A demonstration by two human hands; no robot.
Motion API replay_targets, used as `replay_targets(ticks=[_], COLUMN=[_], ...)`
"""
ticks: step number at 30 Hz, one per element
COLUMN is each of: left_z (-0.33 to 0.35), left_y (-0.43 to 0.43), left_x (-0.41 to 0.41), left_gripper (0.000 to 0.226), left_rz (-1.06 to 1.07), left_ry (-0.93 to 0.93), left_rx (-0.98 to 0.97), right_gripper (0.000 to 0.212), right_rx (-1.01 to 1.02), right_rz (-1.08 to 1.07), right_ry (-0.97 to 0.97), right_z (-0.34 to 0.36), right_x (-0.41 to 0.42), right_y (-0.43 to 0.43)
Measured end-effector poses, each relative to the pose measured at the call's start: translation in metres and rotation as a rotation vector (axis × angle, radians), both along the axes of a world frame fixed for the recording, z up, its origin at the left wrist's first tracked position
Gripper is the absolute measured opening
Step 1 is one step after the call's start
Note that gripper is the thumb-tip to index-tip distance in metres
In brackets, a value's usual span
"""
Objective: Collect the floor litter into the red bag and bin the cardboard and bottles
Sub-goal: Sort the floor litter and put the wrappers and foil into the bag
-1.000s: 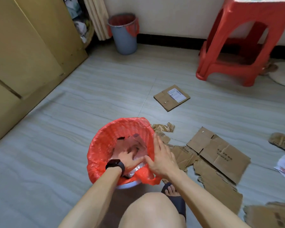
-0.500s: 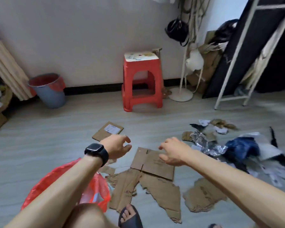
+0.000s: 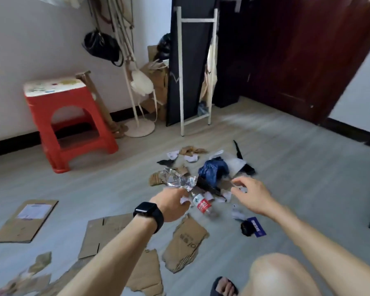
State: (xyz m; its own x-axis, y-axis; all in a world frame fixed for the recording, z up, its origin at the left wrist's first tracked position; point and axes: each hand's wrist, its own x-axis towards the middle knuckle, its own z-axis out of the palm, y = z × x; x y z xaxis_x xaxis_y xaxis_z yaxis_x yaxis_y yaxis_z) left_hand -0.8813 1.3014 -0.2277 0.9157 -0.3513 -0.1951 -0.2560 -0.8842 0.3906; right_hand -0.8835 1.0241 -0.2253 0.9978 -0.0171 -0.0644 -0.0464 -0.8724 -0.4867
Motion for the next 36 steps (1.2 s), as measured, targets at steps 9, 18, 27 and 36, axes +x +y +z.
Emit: replay_targets(ticks=[9,18,27,36], left_z=[-0.116,-0.213,-0.277,-0.341], left_y=[-0.035,-0.076,-0.202,-0.244], left_x=[0.014,0.060,0.127,0.148], left_gripper=[0.036,0.036,0.062,0.060], left_rz=[-0.018,-0.081,-0.419,-0.572], left_ry=[0.242,0.406,0.186,0.107], left_rx=[0.096,0.192,0.218,0.345], right_gripper=[0.026,0.050,0.102,0.054], right_rx=[0.173,0.066,-0.011,-0.037], right_rz=[-0.291,-0.443,-0.709,-0.735], right_ry=[0.276,0.539,0.455,0.410], right_z=[-0.156,-0.269,-0.328,-0.355], right_x=[-0.028,-0.008,0.062,0.065], right_y=[-0.065,-0.090,-0.109,-0.109])
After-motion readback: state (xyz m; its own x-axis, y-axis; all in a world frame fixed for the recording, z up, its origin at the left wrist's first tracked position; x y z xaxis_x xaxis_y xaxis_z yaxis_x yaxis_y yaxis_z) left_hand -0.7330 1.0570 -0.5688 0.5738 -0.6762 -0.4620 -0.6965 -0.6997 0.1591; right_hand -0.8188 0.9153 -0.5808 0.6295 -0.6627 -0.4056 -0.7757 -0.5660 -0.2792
